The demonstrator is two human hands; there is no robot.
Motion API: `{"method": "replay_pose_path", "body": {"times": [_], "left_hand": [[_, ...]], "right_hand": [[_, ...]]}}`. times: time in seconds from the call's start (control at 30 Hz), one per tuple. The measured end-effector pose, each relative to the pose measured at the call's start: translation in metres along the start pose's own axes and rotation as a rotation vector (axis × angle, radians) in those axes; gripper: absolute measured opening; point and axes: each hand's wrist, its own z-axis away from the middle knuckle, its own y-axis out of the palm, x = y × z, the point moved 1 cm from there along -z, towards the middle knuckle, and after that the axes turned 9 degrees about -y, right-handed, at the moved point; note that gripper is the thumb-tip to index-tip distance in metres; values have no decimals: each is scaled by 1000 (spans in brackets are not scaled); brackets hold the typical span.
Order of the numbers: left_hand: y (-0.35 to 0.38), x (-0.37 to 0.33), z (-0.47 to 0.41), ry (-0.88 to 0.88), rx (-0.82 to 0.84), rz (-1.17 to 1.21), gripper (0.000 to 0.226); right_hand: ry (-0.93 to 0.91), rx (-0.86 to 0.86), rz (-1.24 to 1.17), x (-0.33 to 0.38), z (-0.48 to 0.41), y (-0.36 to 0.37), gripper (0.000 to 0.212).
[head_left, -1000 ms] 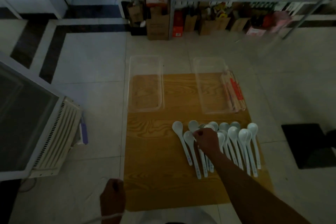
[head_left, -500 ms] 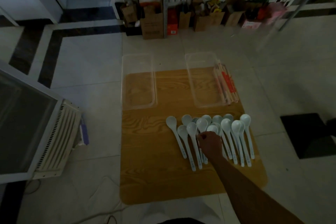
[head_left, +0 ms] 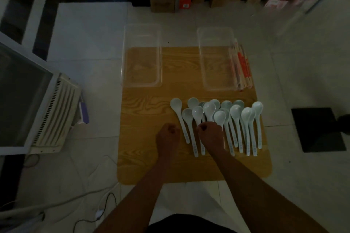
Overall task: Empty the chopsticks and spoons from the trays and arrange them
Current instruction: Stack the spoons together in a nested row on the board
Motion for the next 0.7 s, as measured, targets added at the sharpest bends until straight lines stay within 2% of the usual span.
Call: {"method": "replay_pose_path", "body": {"times": [0.13, 0.43, 0.53, 0.7], "left_hand": [[21, -11, -29, -43, 29, -78, 16], [41, 2, -53, -29, 68, -251, 32], [45, 3, -55, -2, 82, -223, 22], [41, 3, -54, -1, 82, -152, 26]], "right_hand": [[-22, 30, 80, -1, 3, 14, 24], [132, 72, 204, 6, 14, 41, 29], [159, 71, 210, 8, 16, 45, 27], [131, 47, 141, 11, 16, 47, 29]]}}
